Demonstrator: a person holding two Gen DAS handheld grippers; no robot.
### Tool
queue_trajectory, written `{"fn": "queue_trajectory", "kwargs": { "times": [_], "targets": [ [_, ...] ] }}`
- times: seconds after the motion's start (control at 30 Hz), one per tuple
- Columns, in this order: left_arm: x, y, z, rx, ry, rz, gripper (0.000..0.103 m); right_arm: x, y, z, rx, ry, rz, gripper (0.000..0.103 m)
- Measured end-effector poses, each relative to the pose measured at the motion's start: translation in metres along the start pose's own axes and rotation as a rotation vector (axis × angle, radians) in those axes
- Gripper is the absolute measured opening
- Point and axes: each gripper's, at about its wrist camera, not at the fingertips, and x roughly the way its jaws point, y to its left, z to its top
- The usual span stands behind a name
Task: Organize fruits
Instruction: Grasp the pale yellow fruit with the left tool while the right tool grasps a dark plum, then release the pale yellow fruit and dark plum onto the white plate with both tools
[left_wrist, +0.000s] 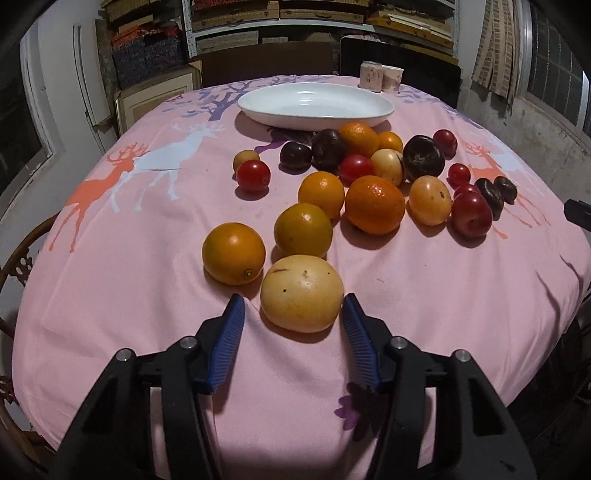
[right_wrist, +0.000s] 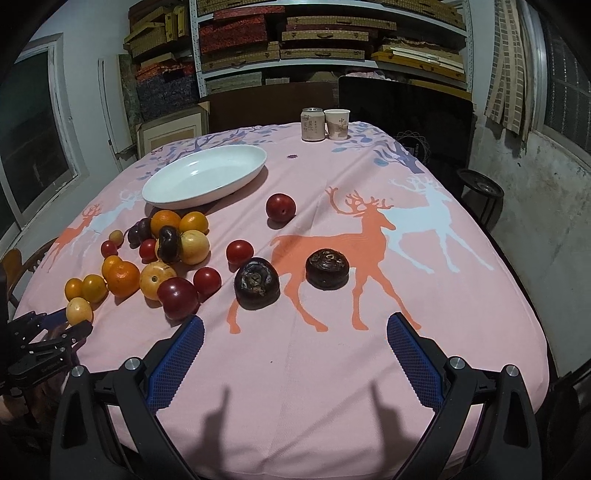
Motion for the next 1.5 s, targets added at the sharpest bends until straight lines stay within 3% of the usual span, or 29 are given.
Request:
{"fn": "queue_trajectory", "kwargs": {
  "times": [0.07,0.13,0.27,0.47,0.57,0.77,0.93,1.0,1.03,1.07,1.3,1.5],
  "targets": [
    [0.002,0.000,0.002,-0.007,-0.008,-0.005,0.054,0.002,-0.002,0.000,-0.001,0.004,-0.004,0.099],
    [0.001,-0.004,0.002,0.015,-0.028,0.001,0.043,0.005,-0.004,-0.001,-0.003,0.009,-0.011,0.099],
    [-0.002,-0.012,0.001,0.061,-0.054,-0.001,0.043,0.014,-0.014,-0.004,-0.024,0.020,-0.030,0.099],
    [-0.022,-0.008,0.008,0.047,-0.112,-0.024,0.043,0.032,-0.016,-0.009,-0.135,0.020,-0.014,0.099],
    [-0.028,-0.010,0.010,0.054,-0.120,-0.037,0.043,0.044,-0.026,0.005,-0.115,-0.010,-0.018,0.099],
    [-0.023,-0.009,0.010,0.048,-0.096,-0.042,0.043,0.083,-0.032,0.033,-0.097,0.039,-0.045,0.098],
    [-0.018,-0.006,0.011,0.044,-0.085,-0.040,0.043,0.111,-0.020,0.041,-0.135,0.115,-0.051,0.077],
    [-0.017,-0.005,0.012,0.041,-0.084,-0.040,0.043,0.122,-0.018,0.042,-0.140,0.156,-0.032,0.064],
    [-0.016,-0.004,0.013,0.038,-0.083,-0.039,0.043,0.121,-0.018,0.041,-0.135,0.150,0.000,0.050],
    [-0.015,-0.003,0.013,0.035,-0.083,-0.040,0.043,0.121,-0.017,0.041,-0.143,0.145,0.003,0.043],
    [-0.016,0.007,0.023,0.005,-0.079,-0.076,0.043,0.098,-0.018,0.040,-0.136,0.069,0.076,0.043],
    [-0.019,0.018,0.067,-0.004,-0.095,-0.109,0.043,0.082,-0.012,0.078,-0.131,0.000,0.123,0.043]
  ]
}}
